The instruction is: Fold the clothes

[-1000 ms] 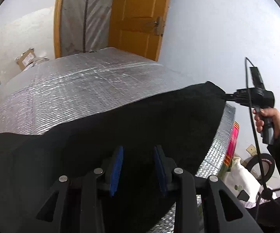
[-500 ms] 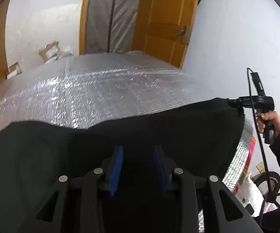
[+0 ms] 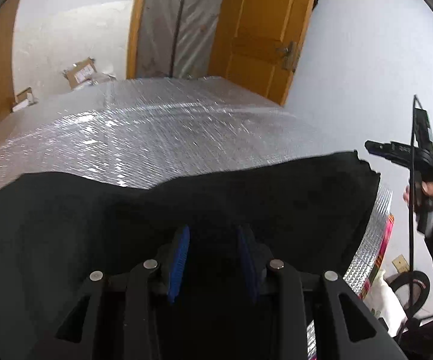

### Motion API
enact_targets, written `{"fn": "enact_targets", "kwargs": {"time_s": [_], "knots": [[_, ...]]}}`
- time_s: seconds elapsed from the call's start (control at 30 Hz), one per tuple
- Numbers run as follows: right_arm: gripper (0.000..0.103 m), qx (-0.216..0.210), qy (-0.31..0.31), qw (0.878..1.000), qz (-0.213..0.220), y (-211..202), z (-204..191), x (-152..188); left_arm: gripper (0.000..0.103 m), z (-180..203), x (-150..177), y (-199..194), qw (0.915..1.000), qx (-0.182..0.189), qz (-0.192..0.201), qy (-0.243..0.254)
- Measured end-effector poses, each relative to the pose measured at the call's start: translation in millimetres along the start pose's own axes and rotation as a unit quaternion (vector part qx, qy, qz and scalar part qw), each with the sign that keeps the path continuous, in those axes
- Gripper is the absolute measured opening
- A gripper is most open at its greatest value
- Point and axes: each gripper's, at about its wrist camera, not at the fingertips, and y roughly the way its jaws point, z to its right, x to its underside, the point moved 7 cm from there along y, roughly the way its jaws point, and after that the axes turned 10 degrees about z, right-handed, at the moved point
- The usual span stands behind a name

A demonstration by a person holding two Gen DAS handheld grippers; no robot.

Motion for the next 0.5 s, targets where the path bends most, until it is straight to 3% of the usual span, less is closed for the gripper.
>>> {"fn": "enact_targets", "kwargs": {"time_s": [0.13, 0.3, 0.37, 0.5], "knots": [[0.033, -0.078, -0.040, 0.995, -0.036, 17, -77, 29, 0.034, -32, 0, -21, 0.9983, -0.051, 0.014, -0.024], [0.032, -0.115, -0.074, 0.989, -0.051, 29, -132, 57, 0.034, -79, 10, -61, 0.9879, -0.134, 0.041, -0.066], [0.032, -0.142, -0.074, 0.987, -0.030, 23, -151, 57, 0.034, -104, 9, -91, 0.9746, -0.190, 0.080, -0.087], [0.032, -0.192, -0.072, 0.979, -0.018, 21, -184, 61, 0.034, -158, 8, -155, 0.9302, -0.305, 0.153, -0.135]]}}
